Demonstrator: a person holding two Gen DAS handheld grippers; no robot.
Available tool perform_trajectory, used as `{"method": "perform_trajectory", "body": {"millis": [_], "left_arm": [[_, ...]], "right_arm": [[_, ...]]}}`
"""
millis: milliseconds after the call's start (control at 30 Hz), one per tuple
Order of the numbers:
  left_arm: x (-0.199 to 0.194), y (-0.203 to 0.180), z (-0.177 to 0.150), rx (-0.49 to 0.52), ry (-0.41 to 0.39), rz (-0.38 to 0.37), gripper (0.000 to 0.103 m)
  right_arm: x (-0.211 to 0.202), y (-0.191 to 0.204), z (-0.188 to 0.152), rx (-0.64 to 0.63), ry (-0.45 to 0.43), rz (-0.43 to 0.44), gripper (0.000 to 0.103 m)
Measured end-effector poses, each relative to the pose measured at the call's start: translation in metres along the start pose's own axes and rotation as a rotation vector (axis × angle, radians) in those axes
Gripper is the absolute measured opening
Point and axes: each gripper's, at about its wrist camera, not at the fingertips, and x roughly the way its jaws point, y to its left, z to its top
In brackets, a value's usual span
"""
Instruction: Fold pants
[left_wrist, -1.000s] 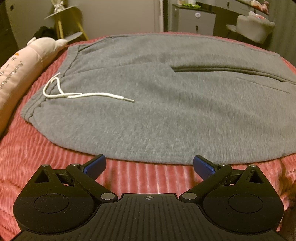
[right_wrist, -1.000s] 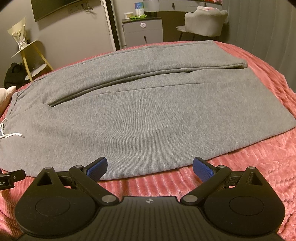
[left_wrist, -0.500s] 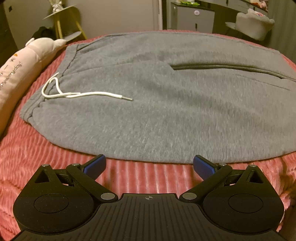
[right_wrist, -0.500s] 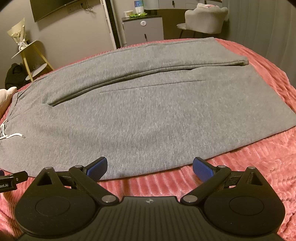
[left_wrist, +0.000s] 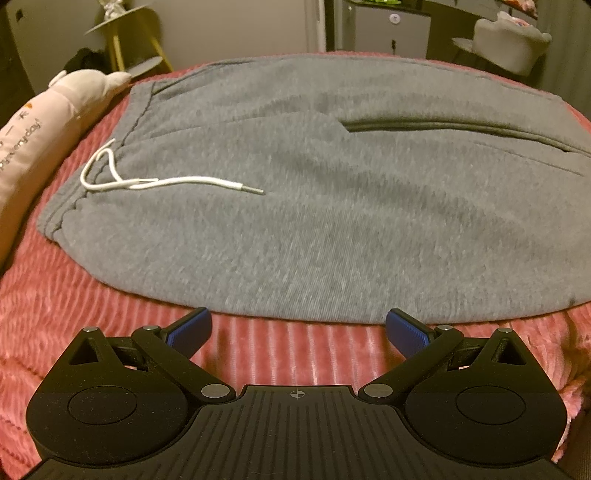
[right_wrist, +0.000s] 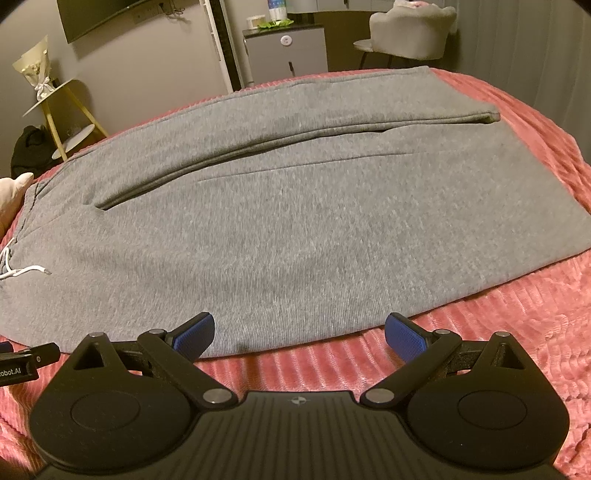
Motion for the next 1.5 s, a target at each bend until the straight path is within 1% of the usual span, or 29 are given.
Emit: {"method": "perform_trajectory", "body": {"millis": [633,733,767,833,867,967,1033,1100,1133,1200,1267,1333,1367,1433,1467,1500], "left_arm": [[0.009,-0.003,0.005,0.011,0.038,-0.008,0.103],[0.009,-0.006,0.007,0.024,0.036,0.016,0.103],[0.007,-0.008,0.01,0.035,0.028,0.033,0.103],[0.002,-0.013,0.019,0.066,-0.019,0.06,0.103],[-0.001,-0.016,0.028,0.072,-0.05,0.079,0.103],[-0.004,-0.023,0.06,0.045,-0.136,0.096,0.103],[-0.001,-0.027,0.083,0.0,-0.184,0.095,0.103],[0.008,-0.031,0.107,-0.054,-0.222,0.096,0.103],[0.014,-0.033,0.116,-0.066,-0.24,0.097,0.103],[0.034,-0.034,0.129,-0.084,-0.27,0.121,0.103],[0.058,-0.031,0.135,-0.098,-0.289,0.19,0.103],[0.075,-0.021,0.132,-0.119,-0.334,0.27,0.103],[0.081,-0.013,0.129,-0.133,-0.362,0.305,0.103],[0.09,0.006,0.127,-0.178,-0.382,0.348,0.103],[0.094,0.015,0.127,-0.213,-0.38,0.358,0.103],[0.098,0.023,0.129,-0.246,-0.381,0.356,0.103]], "right_arm": [[0.014,-0.002,0.005,0.004,0.059,-0.002,0.099],[0.018,-0.009,0.009,0.036,0.075,0.019,0.099],[0.02,-0.012,0.011,0.05,0.077,0.034,0.099],[0.026,-0.021,0.02,0.083,0.07,0.049,0.099],[0.031,-0.025,0.026,0.095,0.064,0.035,0.099],[0.052,-0.037,0.044,0.087,0.052,-0.052,0.099],[0.074,-0.048,0.054,0.091,0.079,-0.098,0.099],[0.088,-0.055,0.057,0.087,0.084,-0.146,0.099],[0.092,-0.059,0.056,0.091,0.079,-0.148,0.099],[0.096,-0.067,0.056,0.125,0.075,-0.119,0.099],[0.099,-0.074,0.056,0.162,0.069,-0.088,0.099],[0.102,-0.08,0.058,0.174,0.065,-0.061,0.099],[0.104,-0.08,0.06,0.16,0.079,-0.056,0.099],[0.106,-0.077,0.076,0.109,0.154,-0.048,0.099],[0.106,-0.078,0.09,0.109,0.166,-0.049,0.099],[0.104,-0.081,0.106,0.122,0.128,-0.048,0.099]]}}
